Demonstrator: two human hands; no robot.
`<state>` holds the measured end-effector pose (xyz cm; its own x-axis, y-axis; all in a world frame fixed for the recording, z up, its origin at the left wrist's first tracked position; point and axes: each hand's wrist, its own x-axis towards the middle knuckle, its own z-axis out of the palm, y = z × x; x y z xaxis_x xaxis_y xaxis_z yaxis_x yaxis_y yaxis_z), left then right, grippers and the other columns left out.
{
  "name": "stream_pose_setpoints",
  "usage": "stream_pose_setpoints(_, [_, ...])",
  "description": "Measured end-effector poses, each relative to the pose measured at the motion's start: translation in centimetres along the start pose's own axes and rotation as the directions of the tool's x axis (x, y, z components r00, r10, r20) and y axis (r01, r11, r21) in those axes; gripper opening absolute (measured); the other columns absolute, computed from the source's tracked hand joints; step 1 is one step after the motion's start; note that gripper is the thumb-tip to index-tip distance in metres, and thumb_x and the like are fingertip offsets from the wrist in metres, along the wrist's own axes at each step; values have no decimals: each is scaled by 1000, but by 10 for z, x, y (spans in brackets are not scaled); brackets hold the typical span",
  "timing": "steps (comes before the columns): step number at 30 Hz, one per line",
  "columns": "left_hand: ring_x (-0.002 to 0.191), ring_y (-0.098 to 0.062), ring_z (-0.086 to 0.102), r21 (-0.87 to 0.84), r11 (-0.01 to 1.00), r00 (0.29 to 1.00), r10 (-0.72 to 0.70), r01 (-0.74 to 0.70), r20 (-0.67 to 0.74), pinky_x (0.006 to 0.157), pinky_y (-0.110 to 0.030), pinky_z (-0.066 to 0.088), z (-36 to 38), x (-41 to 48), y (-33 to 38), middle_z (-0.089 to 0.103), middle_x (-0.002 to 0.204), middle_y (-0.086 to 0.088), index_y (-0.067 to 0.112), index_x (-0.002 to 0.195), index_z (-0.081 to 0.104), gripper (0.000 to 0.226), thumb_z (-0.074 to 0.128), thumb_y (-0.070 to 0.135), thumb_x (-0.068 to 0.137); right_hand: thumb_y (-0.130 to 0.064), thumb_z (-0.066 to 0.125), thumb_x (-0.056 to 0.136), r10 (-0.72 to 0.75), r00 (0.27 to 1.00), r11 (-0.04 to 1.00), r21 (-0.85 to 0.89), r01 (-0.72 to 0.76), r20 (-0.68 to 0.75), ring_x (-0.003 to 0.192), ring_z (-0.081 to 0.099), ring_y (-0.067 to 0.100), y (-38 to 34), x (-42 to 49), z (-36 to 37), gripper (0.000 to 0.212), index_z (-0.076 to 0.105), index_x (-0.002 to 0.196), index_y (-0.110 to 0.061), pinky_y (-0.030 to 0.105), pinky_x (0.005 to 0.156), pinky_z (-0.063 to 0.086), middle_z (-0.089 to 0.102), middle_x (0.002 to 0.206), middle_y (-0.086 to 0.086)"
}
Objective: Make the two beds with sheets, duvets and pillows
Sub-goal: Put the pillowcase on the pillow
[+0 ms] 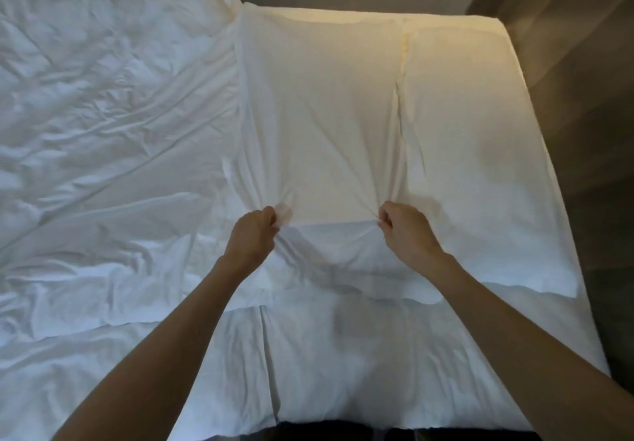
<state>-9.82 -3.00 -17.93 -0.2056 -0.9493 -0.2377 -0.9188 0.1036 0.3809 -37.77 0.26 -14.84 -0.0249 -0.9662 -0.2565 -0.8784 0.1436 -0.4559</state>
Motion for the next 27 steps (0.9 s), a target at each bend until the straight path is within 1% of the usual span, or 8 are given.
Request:
stream_pose_setpoints(8, [64,-25,51,-11,1000,997,17,-16,79,60,-31,35,-18,-97,-7,61,75,-12,7,80,48,17,57,13,94,-15,54,97,36,997,999,38,-39,70,71,52,20,-25,-104,4,16,51,82,-11,33,65,44,56,76,3])
stream_pose_setpoints(11, [66,-23,50,27,998,986,53,-58,159,62,-31,36,-14,-140,-13,63,78,-12,3,85,54,16,58,14,95,-15,52,98,56,987,998,18,-60,154,71,49,20,-30,-148,16,17,49,82,-11,30,61,34,53,77,3])
stream_pose_setpoints(16, [68,-20,50,34,996,958,72,-84,276,63,-27,34,2,-196,-24,65,82,-10,8,84,55,14,60,17,93,-16,54,97,106,957,993,23,-117,271,72,50,21,-27,-208,43,15,52,85,-9,30,60,33,54,78,3])
stream_pose_setpoints(21, [80,-29,59,61,994,946,65,-89,317,64,-29,33,20,-230,-28,64,87,-12,12,82,48,16,58,15,93,-16,50,99,129,930,992,-29,-127,343,74,47,22,-20,-237,67,17,47,83,-11,27,56,29,50,78,3])
stream_pose_setpoints(23, [89,-31,60,86,994,947,40,-70,319,66,-31,34,26,-234,-26,62,96,-12,9,92,52,3,54,9,94,-17,47,100,155,925,988,-45,-149,346,82,51,24,-19,-237,70,15,50,86,-12,27,67,36,53,85,4])
stream_pose_setpoints(24, [95,-31,59,114,991,943,22,-63,332,69,-31,35,26,-234,-25,60,103,-11,9,101,53,8,52,7,94,-17,44,100,162,919,987,-77,-144,360,90,53,24,-18,-234,70,15,55,90,-14,31,84,39,56,92,3])
stream_pose_setpoints(25, [103,-30,58,152,986,932,14,-74,362,73,-33,38,26,-232,-24,57,112,-9,11,112,51,18,53,9,94,-19,41,101,166,910,983,-132,-125,380,102,52,23,-18,-231,69,19,60,96,-16,39,102,33,57,103,2])
stream_pose_setpoints(27, [114,-28,53,188,978,922,7,-86,387,87,-39,43,18,-224,-21,49,129,-5,19,131,42,43,60,25,92,-28,39,103,163,907,974,-213,-83,389,124,42,22,-19,-222,63,26,61,116,-23,50,115,15,50,130,-1])
